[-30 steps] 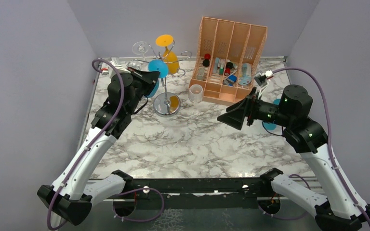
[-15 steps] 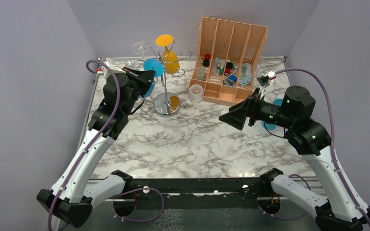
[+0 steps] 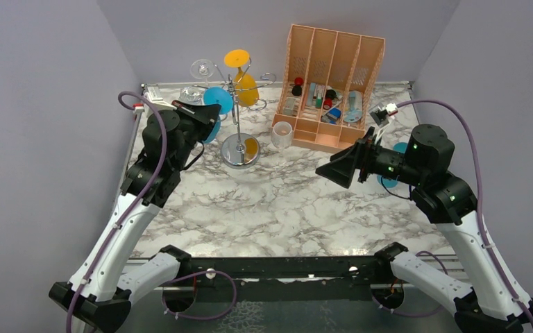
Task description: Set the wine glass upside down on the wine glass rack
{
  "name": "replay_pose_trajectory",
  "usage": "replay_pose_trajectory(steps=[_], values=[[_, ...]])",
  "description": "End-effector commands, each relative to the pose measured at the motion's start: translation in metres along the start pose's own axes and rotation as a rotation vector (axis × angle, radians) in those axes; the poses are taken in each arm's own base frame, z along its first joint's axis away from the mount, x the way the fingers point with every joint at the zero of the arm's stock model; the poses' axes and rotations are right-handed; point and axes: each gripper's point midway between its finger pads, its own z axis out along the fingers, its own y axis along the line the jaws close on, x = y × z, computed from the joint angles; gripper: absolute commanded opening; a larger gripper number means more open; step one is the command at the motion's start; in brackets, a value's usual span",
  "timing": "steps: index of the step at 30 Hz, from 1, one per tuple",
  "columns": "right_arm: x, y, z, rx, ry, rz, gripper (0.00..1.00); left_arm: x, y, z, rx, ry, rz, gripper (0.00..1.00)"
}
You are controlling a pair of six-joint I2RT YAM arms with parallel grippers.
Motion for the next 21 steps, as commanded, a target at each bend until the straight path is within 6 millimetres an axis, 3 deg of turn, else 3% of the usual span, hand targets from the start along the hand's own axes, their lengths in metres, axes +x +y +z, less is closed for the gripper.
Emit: replay_pose_trajectory(steps=[1,21], values=[[-0.006,0.002,-0.003,0.012,-0.024,-0.026,1.0,-0.006,-0.008,-0.01,0.047,-0.009,0.005,0.0],[-0.005,0.001,-0.002,0.007,-0.03,-0.019,1.0,0.015,-0.001,-0.011,0.065,0.074,-0.011,0.01]])
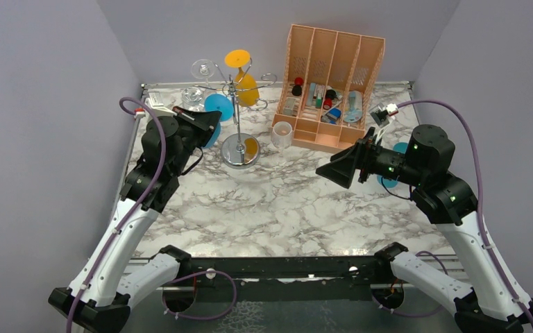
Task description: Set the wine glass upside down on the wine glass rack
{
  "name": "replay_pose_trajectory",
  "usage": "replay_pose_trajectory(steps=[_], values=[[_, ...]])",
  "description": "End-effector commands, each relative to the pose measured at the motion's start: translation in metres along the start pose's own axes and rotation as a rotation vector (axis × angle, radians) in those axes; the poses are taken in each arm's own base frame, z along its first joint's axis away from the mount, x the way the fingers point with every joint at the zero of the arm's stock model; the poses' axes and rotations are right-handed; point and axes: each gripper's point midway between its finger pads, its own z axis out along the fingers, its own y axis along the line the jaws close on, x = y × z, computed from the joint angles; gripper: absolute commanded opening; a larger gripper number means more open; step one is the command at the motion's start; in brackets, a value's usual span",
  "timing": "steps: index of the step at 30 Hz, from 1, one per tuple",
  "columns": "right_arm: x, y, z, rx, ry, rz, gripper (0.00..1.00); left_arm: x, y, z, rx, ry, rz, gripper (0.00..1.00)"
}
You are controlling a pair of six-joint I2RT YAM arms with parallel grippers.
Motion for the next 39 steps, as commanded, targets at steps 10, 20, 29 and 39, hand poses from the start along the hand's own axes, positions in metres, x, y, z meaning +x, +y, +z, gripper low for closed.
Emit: replay_pose_trajectory(steps=[10,20,29,39], values=[[-0.003,0.001,-0.002,0.004,-0.028,-0.021,1.0,0.006,-0.008,-0.003,0.057,0.031,-0.017,0.02],[-0.002,-0.001,0.0,0.006,-0.027,-0.018,1.0,0.01,-0.007,-0.005,0.063,0.052,-0.028,0.03],[0.0,-0.004,0.003,0.006,-0.022,-0.011,1.0,0.014,0.001,-0.003,0.048,0.058,-0.022,0.09],[0.002,-0.01,0.006,0.02,-0.015,-0.017,1.0,0.023,0.01,0.0,0.038,0.082,-0.02,0.19]])
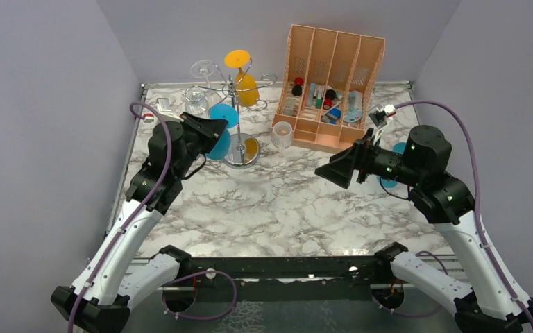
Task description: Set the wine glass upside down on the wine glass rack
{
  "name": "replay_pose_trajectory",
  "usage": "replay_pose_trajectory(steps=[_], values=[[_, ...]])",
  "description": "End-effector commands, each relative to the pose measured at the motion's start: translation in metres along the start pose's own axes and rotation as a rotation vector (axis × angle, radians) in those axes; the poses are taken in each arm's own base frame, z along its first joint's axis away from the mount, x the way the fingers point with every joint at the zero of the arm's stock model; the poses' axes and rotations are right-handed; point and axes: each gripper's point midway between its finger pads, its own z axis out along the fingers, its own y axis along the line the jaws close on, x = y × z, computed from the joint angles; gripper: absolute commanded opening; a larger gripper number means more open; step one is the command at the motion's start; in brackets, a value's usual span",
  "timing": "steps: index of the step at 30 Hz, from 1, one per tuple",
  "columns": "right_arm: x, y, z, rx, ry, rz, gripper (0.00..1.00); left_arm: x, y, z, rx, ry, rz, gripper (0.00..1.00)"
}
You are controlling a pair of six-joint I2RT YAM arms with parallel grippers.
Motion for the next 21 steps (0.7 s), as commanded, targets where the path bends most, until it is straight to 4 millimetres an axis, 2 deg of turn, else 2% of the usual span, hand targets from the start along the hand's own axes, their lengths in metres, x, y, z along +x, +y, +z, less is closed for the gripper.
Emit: replay_pose_trajectory(steps=[1,11,21], values=[[-0.002,-0.006,0.004,0.016,-0.019,-0.019,1.0,0.001,-0.011,-0.004,0.055,0.011,-0.004,0.21],[0.007,-0.02,0.009,0.056,0.005,-0.011,1.0,-0.004,-0.009,-0.01,0.057,-0.015,0.045,0.35],[0.005,-0.035,0.027,0.098,0.036,0.046,1.0,-0.028,-0.011,-0.039,0.066,-0.115,0.194,0.49]])
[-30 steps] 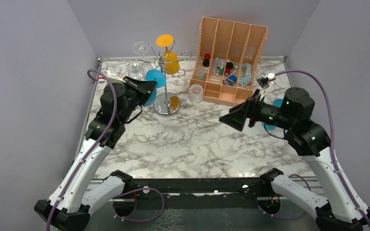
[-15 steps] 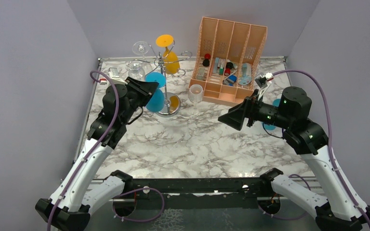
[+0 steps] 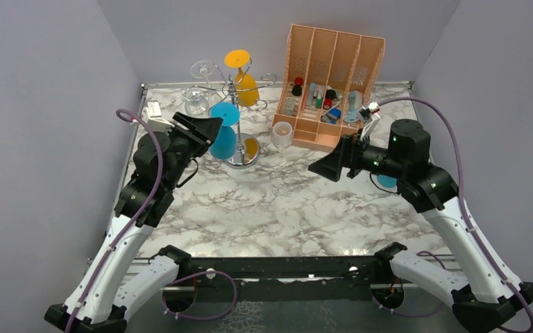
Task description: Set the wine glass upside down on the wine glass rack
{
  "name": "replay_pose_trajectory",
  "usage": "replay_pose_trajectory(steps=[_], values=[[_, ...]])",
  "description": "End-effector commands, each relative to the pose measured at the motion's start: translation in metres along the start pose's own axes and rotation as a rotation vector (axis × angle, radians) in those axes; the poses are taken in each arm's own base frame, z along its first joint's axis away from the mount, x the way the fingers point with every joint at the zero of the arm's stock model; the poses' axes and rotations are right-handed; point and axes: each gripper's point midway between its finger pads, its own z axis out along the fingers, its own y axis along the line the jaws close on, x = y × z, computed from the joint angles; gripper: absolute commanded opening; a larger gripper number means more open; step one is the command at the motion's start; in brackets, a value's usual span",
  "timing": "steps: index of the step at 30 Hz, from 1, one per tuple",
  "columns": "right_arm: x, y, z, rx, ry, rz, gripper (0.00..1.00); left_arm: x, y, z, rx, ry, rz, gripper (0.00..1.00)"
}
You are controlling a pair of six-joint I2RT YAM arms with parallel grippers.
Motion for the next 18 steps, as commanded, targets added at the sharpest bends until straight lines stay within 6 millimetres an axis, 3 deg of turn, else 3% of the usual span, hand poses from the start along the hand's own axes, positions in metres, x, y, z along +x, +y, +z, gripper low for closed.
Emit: replay_pose_trajectory(steps=[1,3,5,6,7,11,18], values=[[-0.01,-0.005,0.01,0.019,-0.019,0.013,1.0,-0.019,0.001,-0.019,-0.008,-0.07,0.116,0.51],[-0.011,-0.007,0.017,0.016,-0.019,0.034,0.99,-0.023,0.002,-0.026,-0.012,-0.082,0.162,0.56],[-0.015,-0.009,0.025,0.006,-0.024,0.05,0.94,-0.028,0.002,-0.033,-0.014,-0.091,0.219,0.75],[-0.018,-0.01,0.03,0.003,-0.027,0.056,0.92,-0.029,0.002,-0.036,-0.016,-0.094,0.246,0.95],[-0.02,-0.012,0.035,0.002,-0.027,0.064,0.9,-0.031,0.003,-0.04,-0.014,-0.096,0.281,0.98],[-0.027,-0.029,0.057,0.053,-0.011,0.095,0.85,-0.028,0.003,-0.054,0.018,-0.078,0.375,0.99],[-0.027,-0.085,0.101,0.23,0.034,0.136,0.71,-0.005,0.011,-0.072,0.122,-0.003,0.529,0.99]])
